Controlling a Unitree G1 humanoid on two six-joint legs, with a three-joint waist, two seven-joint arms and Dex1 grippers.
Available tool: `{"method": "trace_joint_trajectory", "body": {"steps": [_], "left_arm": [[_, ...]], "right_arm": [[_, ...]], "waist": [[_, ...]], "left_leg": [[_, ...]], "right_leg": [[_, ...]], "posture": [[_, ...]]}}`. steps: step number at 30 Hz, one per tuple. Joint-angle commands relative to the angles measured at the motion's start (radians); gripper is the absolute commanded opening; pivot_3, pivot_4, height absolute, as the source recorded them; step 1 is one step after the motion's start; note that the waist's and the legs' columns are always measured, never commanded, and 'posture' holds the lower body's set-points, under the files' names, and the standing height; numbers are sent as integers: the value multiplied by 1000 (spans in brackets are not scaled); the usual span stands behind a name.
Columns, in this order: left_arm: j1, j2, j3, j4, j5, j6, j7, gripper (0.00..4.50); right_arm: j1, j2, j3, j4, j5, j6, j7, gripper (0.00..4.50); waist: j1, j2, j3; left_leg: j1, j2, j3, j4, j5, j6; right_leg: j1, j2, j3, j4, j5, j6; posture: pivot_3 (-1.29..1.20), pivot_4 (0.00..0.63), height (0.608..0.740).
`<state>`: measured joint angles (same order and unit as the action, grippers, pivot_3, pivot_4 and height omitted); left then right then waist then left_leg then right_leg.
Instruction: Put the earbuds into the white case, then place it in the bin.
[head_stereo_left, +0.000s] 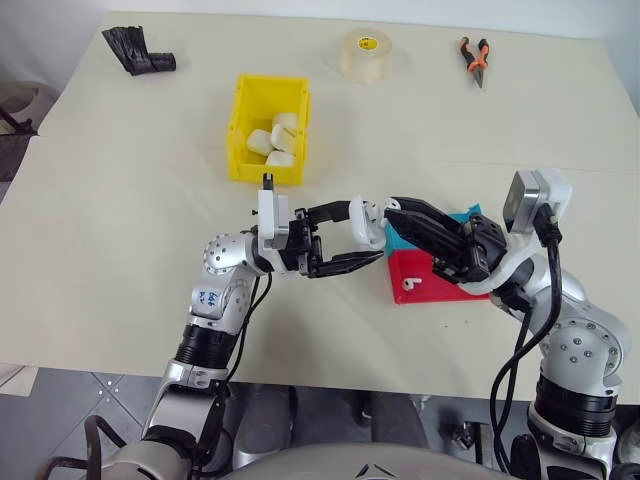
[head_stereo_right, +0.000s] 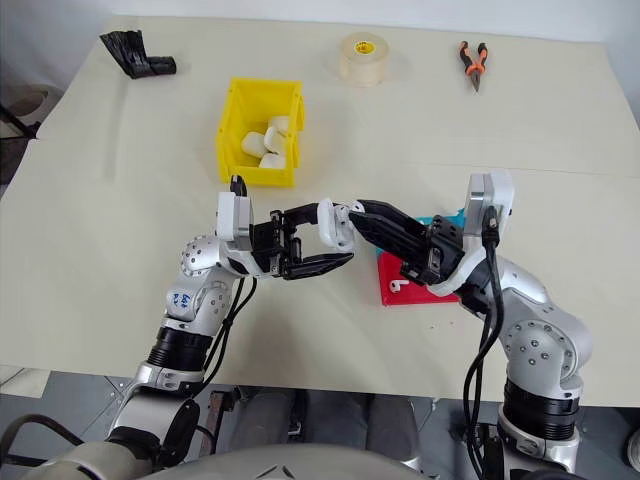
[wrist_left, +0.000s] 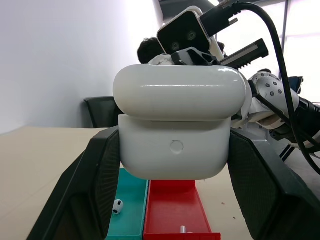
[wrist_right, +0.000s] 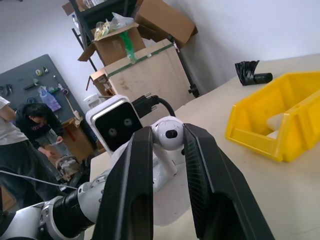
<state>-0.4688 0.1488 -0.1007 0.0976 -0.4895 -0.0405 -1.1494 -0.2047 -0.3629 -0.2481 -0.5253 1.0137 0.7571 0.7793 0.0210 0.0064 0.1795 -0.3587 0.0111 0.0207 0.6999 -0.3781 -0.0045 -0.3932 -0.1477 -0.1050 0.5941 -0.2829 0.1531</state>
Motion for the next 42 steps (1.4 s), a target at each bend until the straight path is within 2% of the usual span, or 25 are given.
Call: {"method": "trace_joint_trajectory", "body": {"steps": [1, 10, 16, 21, 27, 32, 33, 35, 39, 42], "left_arm": [[-20, -10, 3, -13, -21, -1, 0, 2801], [-19, -17, 5, -18, -15, 2, 5, 2801], [-20, -15, 9, -20, -14, 2, 5, 2801], [-21, -14, 10, -23, -13, -1, 6, 2801], [-13, 23, 9, -44, -3, 23, 8, 2801], [-34, 158, -7, -55, 111, 56, 33, 2801], [-42, 189, -16, -50, 143, 45, 31, 2801], [-62, 256, -39, -39, 214, 25, 24, 2801], [-100, 334, -74, -35, 286, 53, 20, 2801], [-119, 352, -103, -33, 332, 83, 41, 2801]], "right_arm": [[26, -10, 32, -48, 11, -35, 4, 497], [88, -43, 108, -28, -57, -105, 42, 497], [79, -80, 132, 17, -87, -110, 30, 497], [66, -121, 145, 23, -68, -122, 88, 2118], [35, -198, 91, 47, -74, -130, 117, 4163], [16, -316, 62, 90, -130, -127, 135, 4163], [11, -330, 62, 96, -145, -137, 141, 3980], [1, -367, 78, 103, -179, -152, 170, 3567], [-47, -396, 127, 101, -228, -151, 196, 2215], [-107, -409, 205, 93, -301, -142, 190, 1129]], "waist": [[0, 0, 0], [2, 0, 0], [2, 0, 0], [2, 0, 0], [3, 0, 0], [2, 0, 0], [2, 0, 0], [2, 0, 0], [3, 0, 0], [2, 0, 0]], "left_leg": [[0, 0, 0, 0, 0, 0], [0, 0, 0, 0, 0, 0], [0, 0, 0, 0, 0, 0], [0, 0, 0, 0, 0, 1], [0, 0, 0, 0, 0, 1], [0, 0, 1, 0, 0, 1], [0, 0, 1, 0, 0, 1], [1, 0, 1, 0, 0, 1], [0, 0, 1, 0, 0, 1], [0, 0, 1, 0, -1, 1]], "right_leg": [[0, 0, 0, 0, 0, 0], [0, 0, 0, 0, 0, 0], [0, 0, 0, 0, 0, 0], [0, 0, 0, 0, 0, 0], [0, 0, 0, 0, 0, 0], [0, 0, 0, -1, 0, 0], [0, 0, 0, -1, 0, 0], [0, 0, 0, -1, 0, 0], [0, 0, 0, -1, 0, 0], [0, 0, 0, -1, 0, 0]], "posture": [[0, 150, 740], [0, 150, 740], [0, 150, 740], [0, 150, 740], [0, 150, 740], [0, 150, 740], [0, 150, 740], [0, 150, 740], [0, 150, 740], [0, 150, 740]]}}
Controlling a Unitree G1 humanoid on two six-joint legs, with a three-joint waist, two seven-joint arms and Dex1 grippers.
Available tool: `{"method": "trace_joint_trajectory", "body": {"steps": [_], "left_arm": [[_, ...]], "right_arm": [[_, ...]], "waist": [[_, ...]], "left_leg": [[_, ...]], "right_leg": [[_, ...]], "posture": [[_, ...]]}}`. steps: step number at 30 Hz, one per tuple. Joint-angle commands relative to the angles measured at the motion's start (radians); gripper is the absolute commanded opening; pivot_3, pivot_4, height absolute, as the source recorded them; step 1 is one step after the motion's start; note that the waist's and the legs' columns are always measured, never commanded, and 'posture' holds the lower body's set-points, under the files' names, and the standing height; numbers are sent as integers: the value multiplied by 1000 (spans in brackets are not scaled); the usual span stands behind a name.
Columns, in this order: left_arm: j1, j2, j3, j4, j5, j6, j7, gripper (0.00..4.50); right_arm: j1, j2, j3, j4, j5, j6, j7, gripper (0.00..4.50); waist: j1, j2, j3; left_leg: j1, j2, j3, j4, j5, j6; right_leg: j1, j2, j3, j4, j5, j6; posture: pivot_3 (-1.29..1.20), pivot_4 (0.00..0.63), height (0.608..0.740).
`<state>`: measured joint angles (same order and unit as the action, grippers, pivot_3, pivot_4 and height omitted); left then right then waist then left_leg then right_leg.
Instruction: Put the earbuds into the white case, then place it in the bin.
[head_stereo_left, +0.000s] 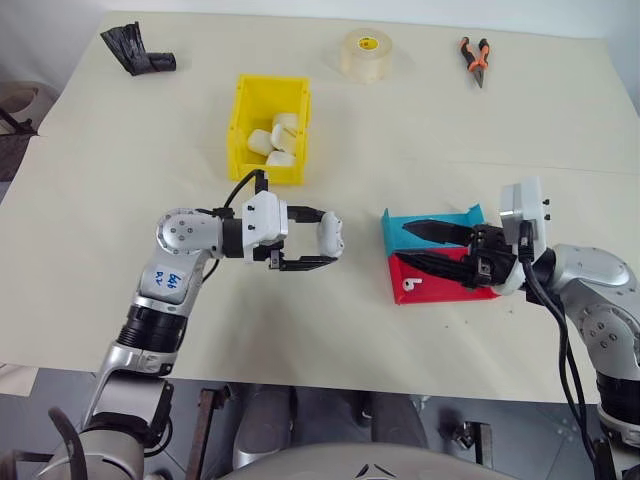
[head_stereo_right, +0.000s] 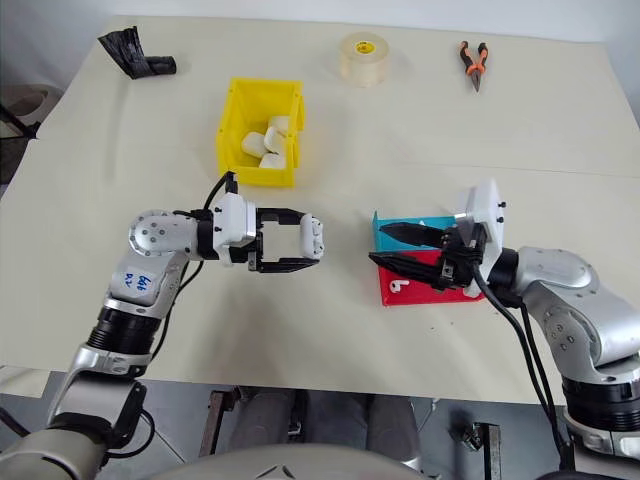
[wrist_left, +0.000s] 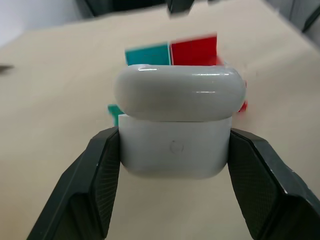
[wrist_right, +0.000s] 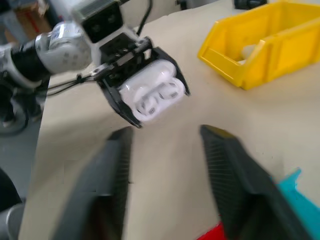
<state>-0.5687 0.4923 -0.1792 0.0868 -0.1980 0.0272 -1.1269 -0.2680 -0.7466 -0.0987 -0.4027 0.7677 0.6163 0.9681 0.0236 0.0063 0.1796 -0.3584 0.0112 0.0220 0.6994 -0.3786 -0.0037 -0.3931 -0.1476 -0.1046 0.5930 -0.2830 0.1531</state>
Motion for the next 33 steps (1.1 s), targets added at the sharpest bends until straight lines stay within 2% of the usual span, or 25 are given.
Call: {"method": "trace_joint_trajectory", "body": {"steps": [1, 3, 4, 15, 19, 30, 33], "left_arm": [[-24, 5, -31, -22, 48, 14, 23, 2801], [-28, -3, -42, -28, 58, 23, 30, 2801], [-28, -10, -48, -34, 63, 32, 36, 2801], [0, -48, -83, -108, 58, 100, 69, 2801], [5, -54, -83, -121, 56, 109, 73, 2801], [23, -78, -14, -137, -27, 75, 69, 2801], [37, -78, 6, -145, -37, 87, 84, 2801]], "right_arm": [[-69, -14, 77, -30, -67, 7, -14, 771], [-109, 9, 105, -29, -74, 25, -38, 122], [-133, 25, 124, -32, -82, 33, -56, 30], [-213, 86, 237, -77, -119, 114, -108, 30], [-195, 67, 292, -63, -202, 77, -95, 30], [-97, 23, 200, 9, -231, 14, -59, 30], [-57, 69, 128, 46, -233, -107, -61, 30]], "waist": [[0, 0, 0], [0, 0, 0], [0, 0, 0], [-1, 0, 0], [-1, 0, 0], [-1, 0, 0], [-1, 0, 0]], "left_leg": [[0, 0, 0, 0, 0, 0], [0, 0, 0, 0, 0, 0], [0, 0, 0, 0, 0, 0], [-1, 0, -1, 0, 0, 0], [-1, 0, -1, 0, 0, 0], [-2, 0, -1, 1, 0, 0], [-1, 0, 0, 1, 0, 0]], "right_leg": [[0, 0, 0, 0, 0, 0], [0, 0, 0, 0, 0, 0], [0, 0, 0, 0, 0, 0], [-1, 0, 0, 0, 0, 0], [-1, 0, 0, 0, 0, 0], [-1, 0, 0, 0, 0, 0], [-1, 0, 0, 0, 0, 0]], "posture": [[0, 150, 740], [0, 150, 740], [0, 150, 740], [0, 150, 740], [0, 150, 740], [0, 150, 740], [0, 150, 740]]}}
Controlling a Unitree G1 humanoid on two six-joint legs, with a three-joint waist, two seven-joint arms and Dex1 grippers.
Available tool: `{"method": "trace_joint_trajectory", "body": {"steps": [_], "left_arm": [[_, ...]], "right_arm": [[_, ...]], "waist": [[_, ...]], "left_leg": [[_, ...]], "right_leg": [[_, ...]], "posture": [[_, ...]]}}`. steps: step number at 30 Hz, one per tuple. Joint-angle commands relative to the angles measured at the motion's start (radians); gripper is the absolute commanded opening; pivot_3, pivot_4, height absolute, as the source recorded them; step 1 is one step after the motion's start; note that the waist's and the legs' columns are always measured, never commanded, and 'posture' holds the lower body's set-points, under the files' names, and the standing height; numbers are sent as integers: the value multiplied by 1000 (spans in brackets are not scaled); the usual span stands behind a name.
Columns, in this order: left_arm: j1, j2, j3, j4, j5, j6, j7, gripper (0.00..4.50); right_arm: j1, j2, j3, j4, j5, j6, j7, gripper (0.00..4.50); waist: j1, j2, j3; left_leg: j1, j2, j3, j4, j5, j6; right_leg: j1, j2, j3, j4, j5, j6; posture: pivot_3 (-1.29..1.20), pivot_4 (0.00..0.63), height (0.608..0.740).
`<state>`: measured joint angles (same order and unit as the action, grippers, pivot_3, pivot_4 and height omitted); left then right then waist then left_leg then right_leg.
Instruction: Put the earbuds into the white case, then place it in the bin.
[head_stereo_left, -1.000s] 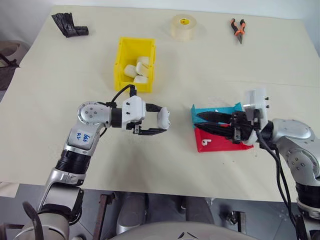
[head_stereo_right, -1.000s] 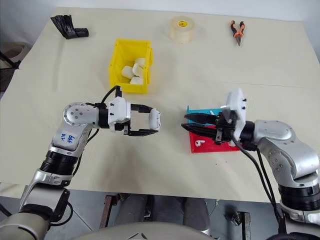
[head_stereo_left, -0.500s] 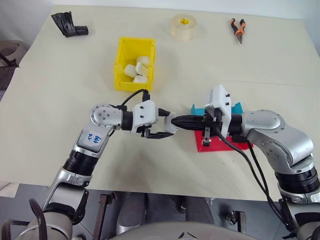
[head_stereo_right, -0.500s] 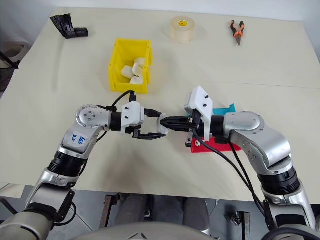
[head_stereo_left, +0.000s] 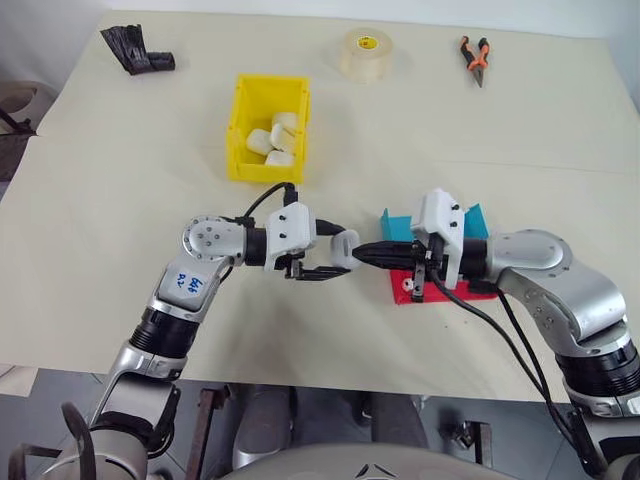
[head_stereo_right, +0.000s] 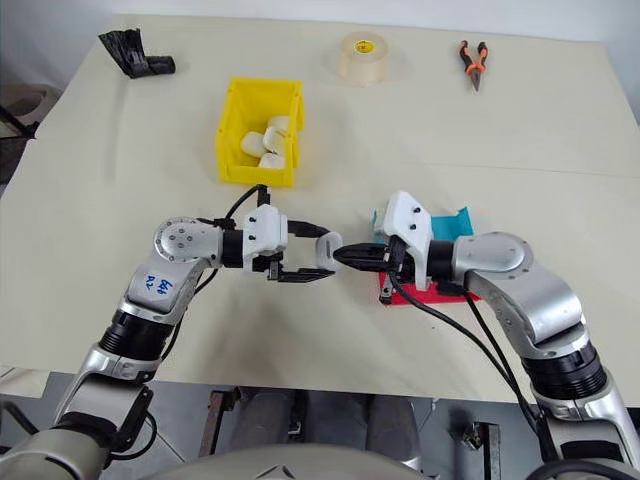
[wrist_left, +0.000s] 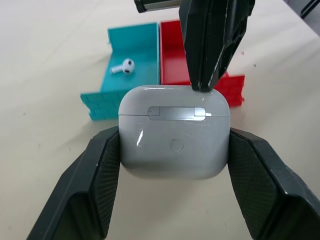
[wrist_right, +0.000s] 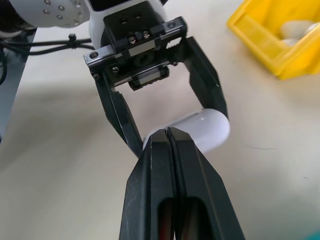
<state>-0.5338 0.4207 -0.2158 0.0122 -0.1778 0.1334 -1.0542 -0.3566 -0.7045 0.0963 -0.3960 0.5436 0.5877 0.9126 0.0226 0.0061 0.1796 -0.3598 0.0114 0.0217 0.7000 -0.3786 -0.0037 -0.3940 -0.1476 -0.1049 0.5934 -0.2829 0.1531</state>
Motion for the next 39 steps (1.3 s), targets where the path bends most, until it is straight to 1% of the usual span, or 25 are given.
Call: {"method": "trace_joint_trajectory", "body": {"steps": [1, 4, 6, 7, 8, 9, 10, 13, 15, 18, 20, 21, 23, 27, 30, 32, 33, 35, 36, 39], "left_arm": [[10, -5, 53, -76, -64, -16, 16, 2801], [54, -6, 107, -117, -97, 30, 74, 2801], [86, -11, 148, -151, -118, 64, 127, 2801], [103, -19, 171, -169, -118, 71, 169, 2801], [119, -28, 193, -187, -125, 81, 204, 2801], [135, -41, 215, -208, -127, 93, 250, 2801], [148, -55, 235, -226, -123, 97, 296, 2801], [175, -104, 280, -270, -109, 126, 427, 2801], [164, -125, 305, -272, -94, 157, 511, 2801], [104, -138, 312, -209, -52, 161, 598, 2801], [-21, -155, 310, -47, 5, 92, 675, 2801], [-66, -159, 309, 14, 23, 63, 698, 2801], [-183, -152, 301, 200, 70, -9, 737, 2801], [-335, -141, 292, 473, 111, -86, 756, 2801], [-395, -138, 297, 589, 112, -100, 752, 2801], [-400, -135, 297, 591, 106, -82, 743, 3518], [-392, -133, 294, 573, 98, -77, 725, 3729], [-370, -128, 292, 528, 82, -84, 689, 4367], [-351, -121, 289, 489, 70, -82, 657, 4438], [-279, -88, 289, 349, 27, -72, 557, 4438]], "right_arm": [[47, 42, -95, 51, 3, -118, 5, 30], [114, 62, -173, 68, 28, -248, 77, 621], [148, 76, -214, 74, 36, -314, 98, 1304], [161, 82, -230, 79, 28, -347, 96, 1593], [168, 90, -246, 81, 27, -369, 93, 2015], [173, 98, -264, 85, 24, -391, 84, 2289], [174, 104, -278, 91, 17, -413, 75, 2680], [168, 108, -320, 102, 13, -441, 41, 3791], [167, 109, -342, 105, 13, -448, 14, 4459], [178, 103, -355, 102, 5, -446, -17, 4459], [181, 105, -350, 97, -6, -446, -38, 4459], [181, 107, -347, 94, -8, -447, -45, 4459], [177, 111, -333, 86, -15, -441, -58, 4459], [171, 115, -313, 71, -19, -435, -76, 4459], [168, 114, -306, 60, -15, -432, -88, 4459], [173, 118, -306, 46, -13, -430, -101, 4500], [175, 119, -306, 42, -12, -429, -105, 4500], [177, 119, -306, 40, -10, -429, -109, 4500], [178, 119, -307, 39, -9, -429, -111, 4500], [178, 117, -309, 42, -6, -430, -110, 4500]], "waist": [[0, 0, 0], [0, 0, 0], [1, 0, 0], [0, 0, 0], [0, 0, 0], [0, 0, 0], [0, 0, 0], [1, 0, 0], [1, 0, 0], [4, 0, 0], [8, 0, 0], [11, 0, 0], [9, 0, 0], [0, 0, 0], [-4, 0, 0], [-3, -1, 0], [-2, -1, 0], [-2, -1, 0], [-2, -1, 0], [-2, -1, 0]], "left_leg": [[0, 0, 0, 0, 0, 0], [0, 0, 0, 0, 0, 0], [0, 0, 0, -1, 0, 0], [0, 0, 0, 0, 0, 0], [0, 0, 0, 0, 0, 0], [0, 0, 0, 0, 0, 0], [1, 0, 0, 0, 0, 0], [2, 0, 0, 1, 0, 0], [2, 0, 0, 0, 0, 0], [2, 0, 0, 0, 0, 0], [2, 0, 0, 0, 0, 0], [2, -1, 0, 1, 0, 0], [2, -1, 0, 1, 0, 0], [2, -1, 1, -2, 0, 0], [2, -1, 3, -3, 0, 0], [2, -1, 3, -3, 0, 0], [2, -1, 3, -3, 0, 0], [2, -1, 3, -2, 0, 0], [2, -1, 3, -2, 0, 0], [2, 0, 3, -2, 0, 0]], "right_leg": [[0, 0, 0, 0, 0, 0], [0, 0, 0, 0, 0, 0], [0, 0, 0, 0, 0, 0], [0, 0, 0, 0, 0, 0], [0, 0, 0, 0, 0, 0], [0, 0, 0, 0, 0, 0], [0, 0, 0, 0, 0, 0], [1, 0, 1, 1, 0, 0], [1, 0, 1, 1, 0, 0], [1, 0, 1, 1, 0, 0], [1, 0, 1, 1, 0, 0], [2, 0, 1, 1, 0, 0], [2, 0, 1, 1, 0, 1], [1, 0, 1, -1, 0, 1], [0, 0, 0, -1, 0, 1], [-1, 0, 0, -1, 0, 1], [-1, 0, 0, -1, 0, 1], [0, 0, 0, -1, 0, 1], [0, 0, 0, 0, 0, 1], [0, 0, 0, 0, 0, 1]], "posture": [[0, 150, 740], [0, 150, 740], [0, 150, 740], [0, 150, 740], [0, 150, 740], [0, 150, 740], [0, 150, 740], [0, 150, 740], [0, 150, 740], [0, 150, 740], [0, 150, 740], [0, 150, 740], [0, 150, 740], [0, 150, 740], [0, 150, 740], [0, 150, 740], [0, 150, 740], [0, 150, 740], [0, 150, 740], [0, 150, 740]]}}
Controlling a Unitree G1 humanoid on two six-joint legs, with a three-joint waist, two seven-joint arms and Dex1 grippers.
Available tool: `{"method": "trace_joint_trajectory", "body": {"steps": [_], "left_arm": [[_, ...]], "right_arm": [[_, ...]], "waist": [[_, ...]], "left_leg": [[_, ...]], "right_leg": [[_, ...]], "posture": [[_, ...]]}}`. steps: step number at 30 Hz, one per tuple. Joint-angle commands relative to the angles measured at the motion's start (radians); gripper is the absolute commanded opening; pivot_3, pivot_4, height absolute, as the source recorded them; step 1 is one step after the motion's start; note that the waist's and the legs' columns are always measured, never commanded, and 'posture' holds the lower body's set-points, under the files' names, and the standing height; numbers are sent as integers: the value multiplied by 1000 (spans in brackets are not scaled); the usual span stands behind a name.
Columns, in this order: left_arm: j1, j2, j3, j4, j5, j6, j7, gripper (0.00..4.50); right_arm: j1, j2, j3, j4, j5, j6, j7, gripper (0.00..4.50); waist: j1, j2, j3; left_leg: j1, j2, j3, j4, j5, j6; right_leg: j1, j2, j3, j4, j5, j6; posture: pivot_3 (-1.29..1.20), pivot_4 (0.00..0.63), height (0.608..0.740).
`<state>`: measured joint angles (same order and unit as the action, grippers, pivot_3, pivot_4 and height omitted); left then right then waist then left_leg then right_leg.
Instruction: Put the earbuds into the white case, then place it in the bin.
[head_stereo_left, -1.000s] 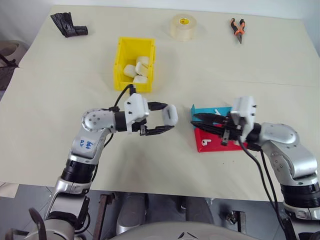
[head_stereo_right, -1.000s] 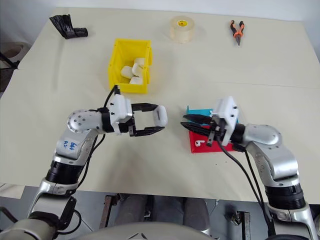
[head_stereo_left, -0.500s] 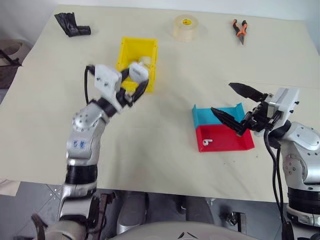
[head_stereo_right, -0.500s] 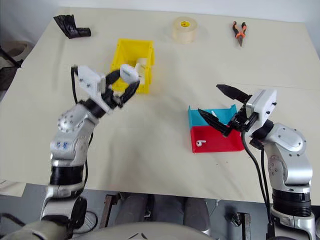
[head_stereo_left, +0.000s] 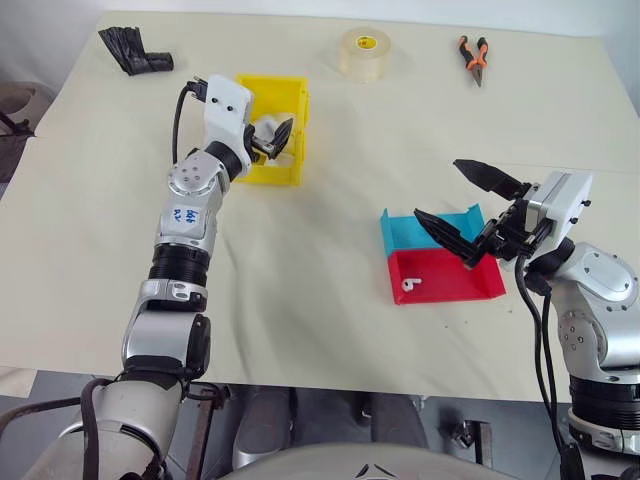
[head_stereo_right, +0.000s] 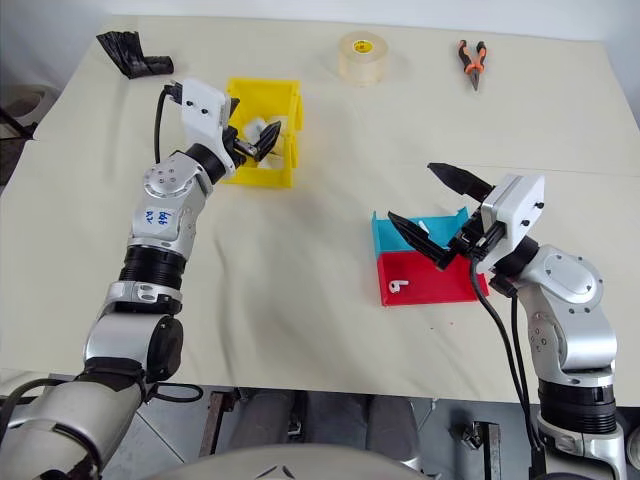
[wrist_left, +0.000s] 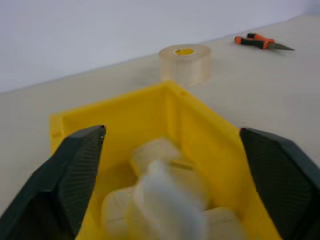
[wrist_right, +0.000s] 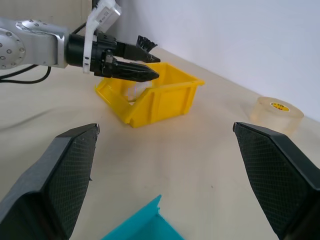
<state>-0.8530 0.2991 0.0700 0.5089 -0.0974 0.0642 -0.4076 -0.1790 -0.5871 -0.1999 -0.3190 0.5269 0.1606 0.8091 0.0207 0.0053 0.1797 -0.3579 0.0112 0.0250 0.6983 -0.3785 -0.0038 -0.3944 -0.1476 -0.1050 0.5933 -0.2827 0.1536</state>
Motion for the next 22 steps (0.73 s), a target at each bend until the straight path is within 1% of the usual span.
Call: {"method": "trace_joint_trajectory", "body": {"steps": [1, 6, 10, 11, 12, 13, 15, 18, 22], "left_arm": [[61, 46, 6, -184, -62, -3, -107, 4438], [185, 138, 15, -352, -145, 42, -270, 4438], [379, 272, 30, -489, -220, 49, -460, 4438], [440, 311, 41, -534, -284, 87, -540, 4438], [493, 334, 57, -568, -315, 80, -581, 4438], [525, 345, 70, -588, -329, 63, -595, 4438], [563, 354, 90, -601, -313, 48, -562, 4438], [571, 343, 97, -605, -289, 7, -539, 4438], [571, 325, 88, -614, -282, 0, -510, 4438]], "right_arm": [[-1, -1, -13, -32, 12, -3, -4, 4500], [2, -41, -24, -8, 35, 5, 68, 4500], [26, -134, -36, 31, 58, 41, 192, 4500], [30, -154, -40, 45, 61, 47, 214, 4500], [31, -167, -47, 64, 63, 48, 229, 4500], [32, -177, -51, 80, 62, 43, 241, 4500], [36, -191, -55, 110, 40, 14, 261, 4500], [34, -196, -64, 139, 24, -10, 270, 4500], [41, -194, -73, 145, 29, -13, 273, 4500]], "waist": [[0, 0, 0], [-3, 0, 0], [-7, 0, 0], [-10, 0, 0], [-14, 0, 0], [-18, 0, 0], [-11, 0, 0], [4, 0, 0], [3, 0, 0]], "left_leg": [[0, 0, 0, 0, 0, 0], [0, 0, 0, 1, 0, 0], [1, 1, 0, 0, 0, 0], [1, 1, 0, 0, 0, 0], [1, 1, 0, 0, 0, 0], [1, 1, 0, 0, 0, 0], [1, 1, 0, 0, 0, 0], [2, 1, -1, 2, 0, 0], [2, 1, 0, 1, -1, 0]], "right_leg": [[0, 0, 0, 0, 0, 0], [0, 0, 0, 1, 0, 0], [0, 0, 1, 1, 0, 0], [0, 0, 1, 1, 0, 0], [0, 0, 1, 0, 0, 0], [0, 0, 1, 0, 0, 0], [1, 0, 1, 0, 0, 0], [3, 0, 1, 1, 0, 0], [2, 0, 1, 1, 0, 0]], "posture": [[0, 150, 740], [0, 150, 740], [0, 150, 740], [0, 150, 740], [0, 150, 740], [0, 150, 740], [0, 150, 740], [0, 150, 740], [0, 150, 740]]}}
